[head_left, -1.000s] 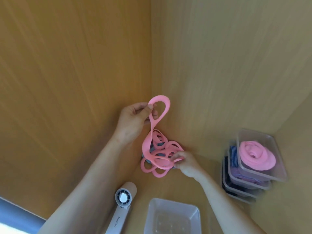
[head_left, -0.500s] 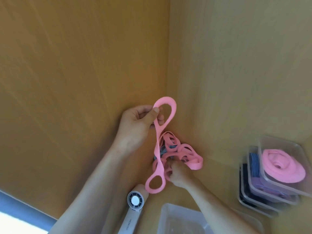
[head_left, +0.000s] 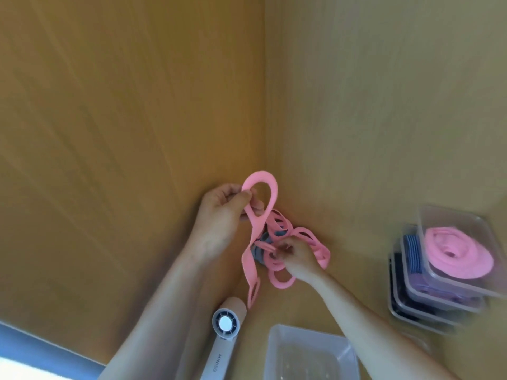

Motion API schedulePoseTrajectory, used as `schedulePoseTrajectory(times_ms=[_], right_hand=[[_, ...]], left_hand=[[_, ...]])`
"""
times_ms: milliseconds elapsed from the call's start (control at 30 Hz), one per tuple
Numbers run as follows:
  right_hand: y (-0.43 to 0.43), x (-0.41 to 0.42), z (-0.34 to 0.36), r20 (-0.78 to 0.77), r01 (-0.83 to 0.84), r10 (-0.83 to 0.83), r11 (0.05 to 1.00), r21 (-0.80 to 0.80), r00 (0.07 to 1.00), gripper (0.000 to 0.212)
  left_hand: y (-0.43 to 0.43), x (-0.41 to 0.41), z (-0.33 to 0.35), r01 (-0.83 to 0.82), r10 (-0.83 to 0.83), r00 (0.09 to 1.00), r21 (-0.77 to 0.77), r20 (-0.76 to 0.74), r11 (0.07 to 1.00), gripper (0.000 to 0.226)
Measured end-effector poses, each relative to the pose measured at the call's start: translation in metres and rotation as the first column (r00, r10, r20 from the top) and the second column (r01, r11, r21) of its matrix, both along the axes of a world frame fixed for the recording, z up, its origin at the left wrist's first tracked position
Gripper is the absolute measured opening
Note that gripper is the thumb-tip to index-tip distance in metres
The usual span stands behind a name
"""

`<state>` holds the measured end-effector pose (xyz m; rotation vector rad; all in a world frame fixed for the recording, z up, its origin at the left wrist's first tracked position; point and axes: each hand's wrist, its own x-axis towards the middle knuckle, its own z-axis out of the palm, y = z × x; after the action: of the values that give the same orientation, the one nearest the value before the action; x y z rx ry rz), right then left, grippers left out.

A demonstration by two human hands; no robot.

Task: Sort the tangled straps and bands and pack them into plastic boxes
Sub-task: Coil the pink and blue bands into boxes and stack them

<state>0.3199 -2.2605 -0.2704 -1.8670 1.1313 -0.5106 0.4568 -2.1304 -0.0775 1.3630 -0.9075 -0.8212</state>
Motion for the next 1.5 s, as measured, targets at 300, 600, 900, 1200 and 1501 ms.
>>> schedulePoseTrajectory(times_ms=[300, 600, 900, 1200, 1501], right_hand=[[-0.013, -0.048, 0.105, 0.345, 0.117, -0.134, 0.991, 0.070, 0.929, 0.005], [-0.008, -0.071, 0.183, 0.540, 0.192, -0.097, 0.974, -0.122, 0.836, 0.023], [0.010, -0.076, 0.242, 0.654, 0.118, 0.060, 0.967, -0.225, 0.754, 0.030], [0.010, -0.060, 0.243, 0.664, 0.058, 0.050, 0.989, -0.139, 0.746, 0.037], [0.006, -0.055, 0.217, 0.626, 0.108, -0.049, 0.992, -0.057, 0.778, 0.017]], left_hand=[[-0.022, -0.006, 0.001, 0.023, -0.023, 0.998, -0.009, -0.059, 1.000, 0.020], [-0.042, -0.016, 0.005, -0.037, 0.035, 0.997, -0.028, -0.072, 0.999, 0.015], [-0.045, -0.022, 0.024, 0.039, -0.054, 0.990, -0.115, -0.133, 0.993, 0.019], [-0.044, -0.034, 0.050, 0.102, -0.167, 0.934, -0.214, -0.315, 0.972, 0.021], [-0.041, -0.035, 0.044, 0.224, -0.254, 0.957, -0.198, -0.141, 0.954, 0.019]])
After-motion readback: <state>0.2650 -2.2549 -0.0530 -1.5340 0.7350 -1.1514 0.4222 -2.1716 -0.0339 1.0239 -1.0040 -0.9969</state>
